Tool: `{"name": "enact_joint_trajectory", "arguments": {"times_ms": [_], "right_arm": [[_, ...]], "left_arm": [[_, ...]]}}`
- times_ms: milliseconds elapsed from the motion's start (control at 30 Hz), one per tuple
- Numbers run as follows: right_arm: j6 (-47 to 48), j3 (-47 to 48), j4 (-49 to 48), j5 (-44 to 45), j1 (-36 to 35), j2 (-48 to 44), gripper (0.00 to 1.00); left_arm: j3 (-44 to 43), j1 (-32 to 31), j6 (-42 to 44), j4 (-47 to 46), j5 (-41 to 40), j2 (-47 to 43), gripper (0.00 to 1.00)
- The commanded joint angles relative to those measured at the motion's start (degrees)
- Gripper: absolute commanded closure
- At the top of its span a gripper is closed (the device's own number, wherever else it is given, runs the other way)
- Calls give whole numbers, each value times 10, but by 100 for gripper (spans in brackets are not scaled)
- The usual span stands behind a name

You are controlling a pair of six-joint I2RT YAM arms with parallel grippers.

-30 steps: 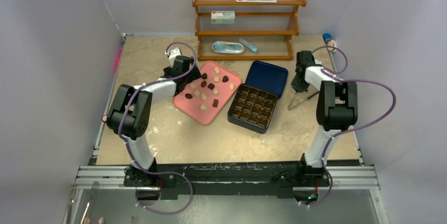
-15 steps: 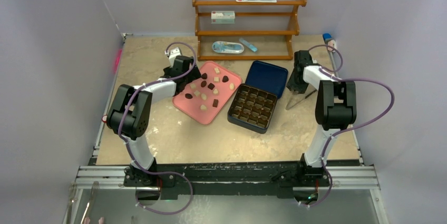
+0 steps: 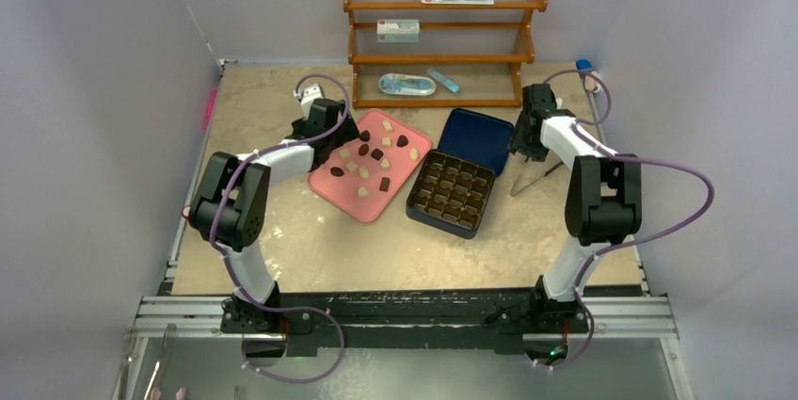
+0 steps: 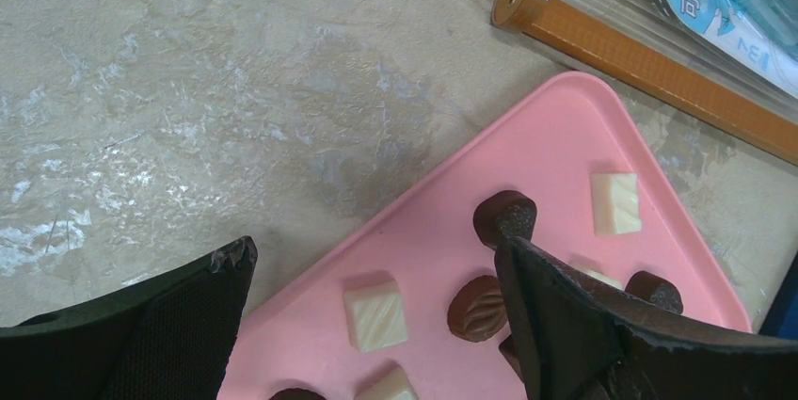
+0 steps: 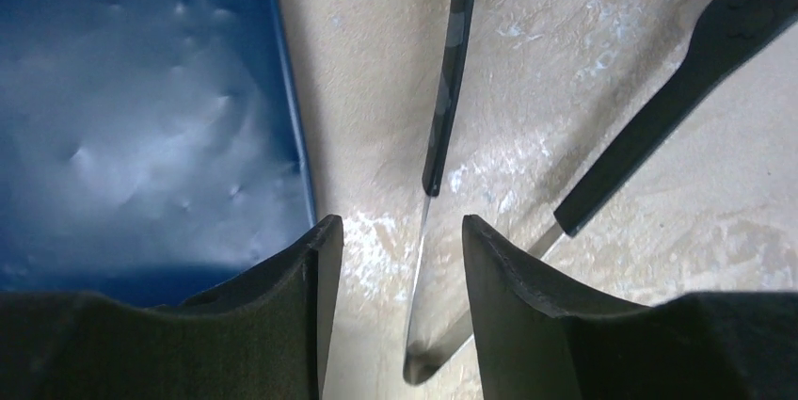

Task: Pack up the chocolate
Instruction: Move the clamp to the center of the board, then pick up the clamp at the center of the board.

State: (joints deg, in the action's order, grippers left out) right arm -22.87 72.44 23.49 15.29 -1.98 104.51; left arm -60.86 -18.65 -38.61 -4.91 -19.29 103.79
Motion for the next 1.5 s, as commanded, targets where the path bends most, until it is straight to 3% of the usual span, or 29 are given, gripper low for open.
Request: {"name": "enact_joint_trajectory", "arguments": {"times_ms": [0, 233, 467, 567, 767, 967, 1267, 1467], "right_arm": [[-9, 22, 37, 37, -19, -53, 47], [-106, 7, 99, 160, -91, -95, 48], [-272, 33, 233, 257, -151, -55, 48], [-300, 16, 232, 269, -161, -67, 47], [-294, -28, 210, 277, -163, -117, 45], [-286, -48, 200, 271, -162, -119, 21], [-275, -54, 175, 276, -154, -87, 18], [-259, -86, 118, 244, -112, -93, 19]], "left_arm": [[-5, 5, -12, -8, 11, -32, 3], [-8, 5, -2, -26, 32, -38, 3], [-10, 5, 19, -45, 47, -36, 2], [-11, 5, 27, -53, 54, -34, 2], [-13, 5, 30, -67, 66, -24, 2], [-14, 5, 32, -78, 66, -17, 1], [2, 8, 50, -139, 83, -13, 1], [19, 12, 58, -198, 106, -6, 1]]}}
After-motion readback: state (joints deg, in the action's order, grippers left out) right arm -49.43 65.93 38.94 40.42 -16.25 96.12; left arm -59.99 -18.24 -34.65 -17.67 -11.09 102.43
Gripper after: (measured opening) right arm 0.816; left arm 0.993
